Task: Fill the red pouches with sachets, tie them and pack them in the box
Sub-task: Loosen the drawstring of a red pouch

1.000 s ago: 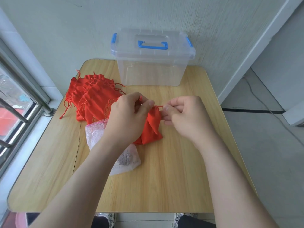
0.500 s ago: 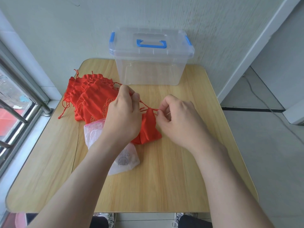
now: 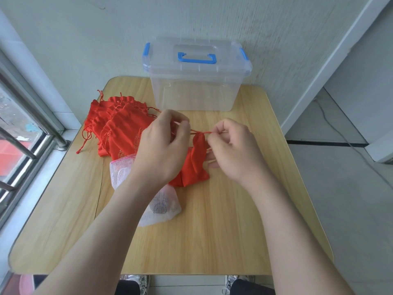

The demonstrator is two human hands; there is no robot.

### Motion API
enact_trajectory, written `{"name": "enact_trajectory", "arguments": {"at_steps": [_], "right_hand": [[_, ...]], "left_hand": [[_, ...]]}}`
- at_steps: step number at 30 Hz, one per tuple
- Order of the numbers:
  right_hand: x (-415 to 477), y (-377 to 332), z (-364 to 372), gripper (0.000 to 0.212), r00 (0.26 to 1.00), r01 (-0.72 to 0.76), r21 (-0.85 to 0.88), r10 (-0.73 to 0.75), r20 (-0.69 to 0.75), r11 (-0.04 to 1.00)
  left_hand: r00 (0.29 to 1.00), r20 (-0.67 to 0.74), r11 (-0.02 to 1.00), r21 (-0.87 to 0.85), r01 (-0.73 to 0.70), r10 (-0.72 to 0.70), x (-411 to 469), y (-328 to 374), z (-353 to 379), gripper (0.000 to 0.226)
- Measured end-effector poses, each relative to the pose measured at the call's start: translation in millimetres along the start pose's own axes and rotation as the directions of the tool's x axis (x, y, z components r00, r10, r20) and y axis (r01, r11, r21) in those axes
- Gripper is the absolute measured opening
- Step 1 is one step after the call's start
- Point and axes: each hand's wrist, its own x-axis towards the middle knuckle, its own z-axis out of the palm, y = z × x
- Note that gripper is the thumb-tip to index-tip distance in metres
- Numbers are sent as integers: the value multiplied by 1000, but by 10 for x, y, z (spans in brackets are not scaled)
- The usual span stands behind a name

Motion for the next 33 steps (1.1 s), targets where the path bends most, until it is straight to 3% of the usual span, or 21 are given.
{"name": "enact_trajectory", "arguments": {"at_steps": [3,6,10,14,18,21,24,27,29,33], "right_hand": [[-8,-76,2,10,996,-81,307,62,71,948],[-3,-107,30,12,992,-110,399,79,94,910],[63,32,93,17,994,-93,193,103,-45,977],[56,71,154,19,971,-217,102,205,123,971],[105,113,223,19,981,-140,-57,147,125,988],[185,134,248,18,991,-117,-74,122,62,990],[279,135,267,20,994,-100,-91,97,-42,991],[363,146,270,22,985,-132,-36,127,-118,991],[393,156,266,23,978,-154,-7,152,-143,988],[469,186,206,21,971,-161,22,163,-173,987]], "left_hand": [[989,122,994,59,-87,79,-26,-7,1,19],[991,97,989,103,-107,97,-14,-31,4,9],[999,-54,984,177,14,-4,59,-94,-30,28],[993,58,967,242,83,-100,96,-219,-78,40],[996,71,952,296,-76,57,67,-301,-51,32],[990,3,970,197,-139,141,38,-209,-27,24],[993,-107,999,25,-48,51,-3,-79,-25,21],[995,-78,984,-172,43,-58,16,44,-16,26],[997,-38,988,-141,59,-65,142,143,21,36],[996,-75,998,-47,45,-49,595,384,210,30]]}}
